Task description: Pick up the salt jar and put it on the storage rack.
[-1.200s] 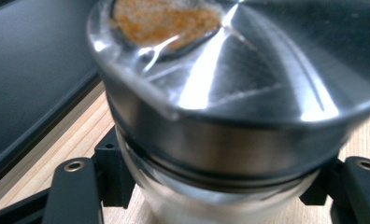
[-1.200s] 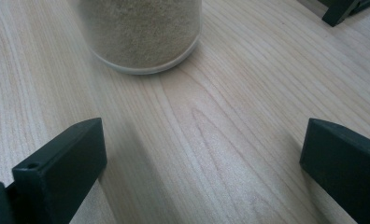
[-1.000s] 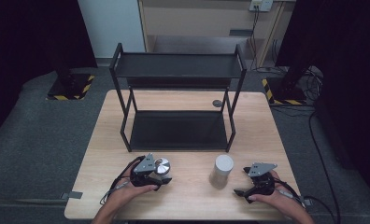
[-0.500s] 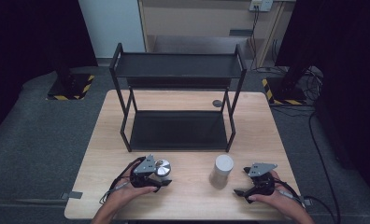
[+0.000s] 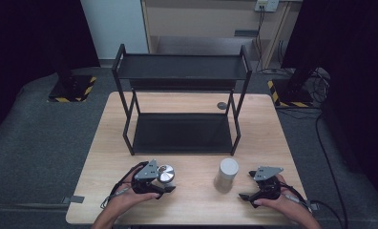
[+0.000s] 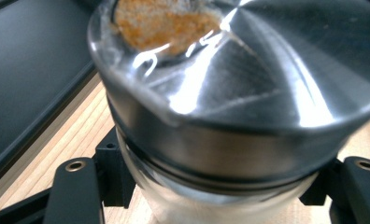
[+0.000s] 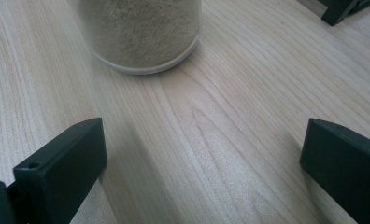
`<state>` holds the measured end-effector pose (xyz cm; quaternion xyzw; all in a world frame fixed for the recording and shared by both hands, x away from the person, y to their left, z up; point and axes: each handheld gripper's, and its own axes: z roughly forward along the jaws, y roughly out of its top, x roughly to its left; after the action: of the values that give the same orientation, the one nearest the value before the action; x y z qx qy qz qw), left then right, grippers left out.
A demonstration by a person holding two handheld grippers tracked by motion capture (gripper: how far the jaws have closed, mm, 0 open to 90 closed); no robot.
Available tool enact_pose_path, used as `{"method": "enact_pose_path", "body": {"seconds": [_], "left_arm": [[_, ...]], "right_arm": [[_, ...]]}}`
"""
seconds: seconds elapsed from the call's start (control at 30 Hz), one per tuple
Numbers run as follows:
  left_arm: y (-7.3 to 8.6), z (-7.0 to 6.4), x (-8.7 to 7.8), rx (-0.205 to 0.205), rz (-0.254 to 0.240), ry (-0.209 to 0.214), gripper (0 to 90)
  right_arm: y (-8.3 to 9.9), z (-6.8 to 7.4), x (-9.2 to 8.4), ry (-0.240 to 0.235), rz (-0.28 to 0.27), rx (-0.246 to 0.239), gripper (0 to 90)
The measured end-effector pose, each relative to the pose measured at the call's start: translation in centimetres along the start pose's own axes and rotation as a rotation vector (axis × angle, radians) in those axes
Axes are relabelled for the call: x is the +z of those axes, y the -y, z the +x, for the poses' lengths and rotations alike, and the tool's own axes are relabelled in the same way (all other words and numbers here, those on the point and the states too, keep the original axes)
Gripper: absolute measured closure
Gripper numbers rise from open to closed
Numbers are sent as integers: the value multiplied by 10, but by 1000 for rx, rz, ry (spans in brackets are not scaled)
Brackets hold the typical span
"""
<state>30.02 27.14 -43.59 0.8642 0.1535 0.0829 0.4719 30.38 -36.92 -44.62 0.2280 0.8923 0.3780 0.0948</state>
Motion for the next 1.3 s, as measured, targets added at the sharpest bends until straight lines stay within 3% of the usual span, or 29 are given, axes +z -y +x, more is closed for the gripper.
{"method": "enact_pose_path", "body": {"seconds": [0.3,0.63,0.9,1.3], "left_arm": [[-8,6,-9,4,-3,25,298],[-37,16,-23,33,-11,10,298],[-46,30,-30,21,-33,22,298],[-56,38,-34,12,-17,28,298]], "right_arm": [[0,0,0,0,0,0,14],[0,0,0,0,0,0,15],[0,0,0,0,0,0,14],[0,0,0,0,0,0,14]]}}
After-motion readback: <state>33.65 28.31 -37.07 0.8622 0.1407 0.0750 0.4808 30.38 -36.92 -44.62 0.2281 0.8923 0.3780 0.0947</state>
